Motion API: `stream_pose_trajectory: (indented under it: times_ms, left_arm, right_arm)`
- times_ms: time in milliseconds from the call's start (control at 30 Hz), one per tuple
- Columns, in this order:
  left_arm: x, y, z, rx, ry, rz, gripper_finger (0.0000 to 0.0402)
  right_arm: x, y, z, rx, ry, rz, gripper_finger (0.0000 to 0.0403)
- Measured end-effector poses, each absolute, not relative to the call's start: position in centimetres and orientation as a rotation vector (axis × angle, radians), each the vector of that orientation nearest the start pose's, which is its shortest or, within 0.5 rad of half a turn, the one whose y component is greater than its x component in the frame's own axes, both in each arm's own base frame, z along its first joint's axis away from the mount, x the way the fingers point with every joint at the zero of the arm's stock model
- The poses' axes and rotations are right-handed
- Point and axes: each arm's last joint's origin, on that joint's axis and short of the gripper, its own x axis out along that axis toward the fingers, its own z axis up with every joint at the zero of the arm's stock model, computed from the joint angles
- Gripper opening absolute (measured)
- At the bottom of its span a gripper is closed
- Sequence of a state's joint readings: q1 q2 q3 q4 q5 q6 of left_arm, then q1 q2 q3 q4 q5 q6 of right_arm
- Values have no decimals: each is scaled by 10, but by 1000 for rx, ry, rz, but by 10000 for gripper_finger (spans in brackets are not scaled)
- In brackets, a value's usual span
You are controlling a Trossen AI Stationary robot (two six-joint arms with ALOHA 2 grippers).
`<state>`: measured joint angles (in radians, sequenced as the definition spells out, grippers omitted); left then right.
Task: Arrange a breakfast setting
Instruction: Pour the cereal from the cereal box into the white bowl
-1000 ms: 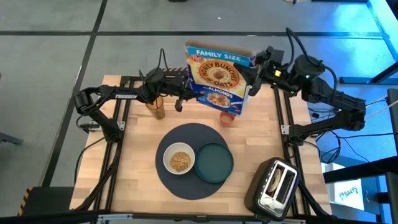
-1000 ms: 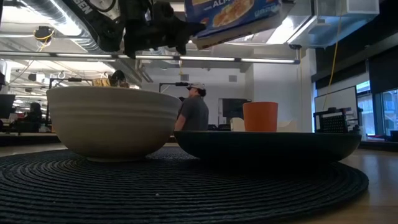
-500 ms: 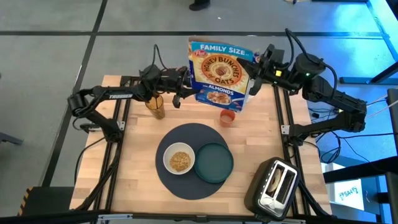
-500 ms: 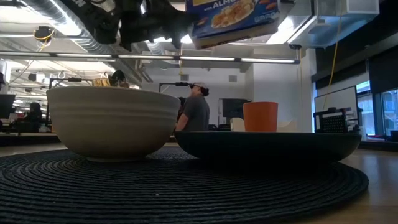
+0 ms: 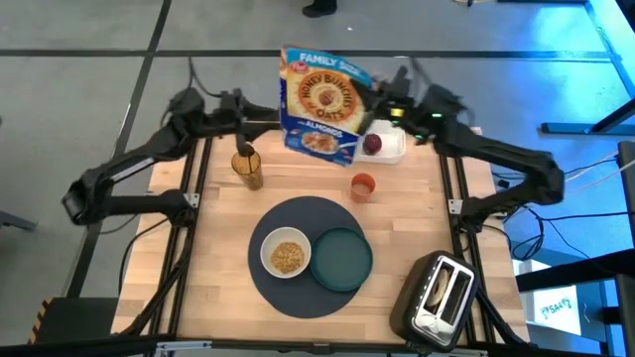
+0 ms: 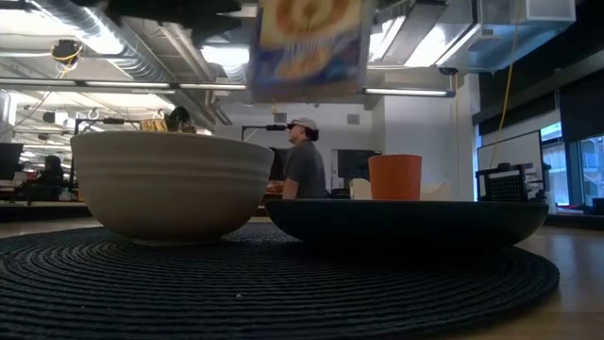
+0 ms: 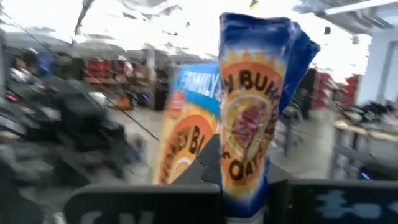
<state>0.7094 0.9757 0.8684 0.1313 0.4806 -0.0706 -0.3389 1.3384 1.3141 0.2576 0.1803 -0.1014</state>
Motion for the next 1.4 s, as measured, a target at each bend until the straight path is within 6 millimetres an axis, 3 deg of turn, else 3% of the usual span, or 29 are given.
stream_pose_trajectory:
  times_ms: [300,633,800,933,1167,1400]
  left_arm:
    - [143,111,348,-61,182,392,195]
    - [138,109,340,-73,270,428,195]
    - [138,109,340,-31,286,441,195]
    - [137,109,336,-45,328,466,195]
    - [135,110,332,-49,380,508,195]
    - [133,111,329,-69,406,568,195]
  right_arm:
    - [325,-172,328,-161,-169,-449,0]
    - [354,-185,271,-143,-87,-336,0]
    - [359,-192,254,-104,-51,-328,4]
    - [360,-194,245,-55,1,-342,36]
    - [358,-192,249,-53,2,-335,138]
    - [348,-187,277,-80,-70,-338,209]
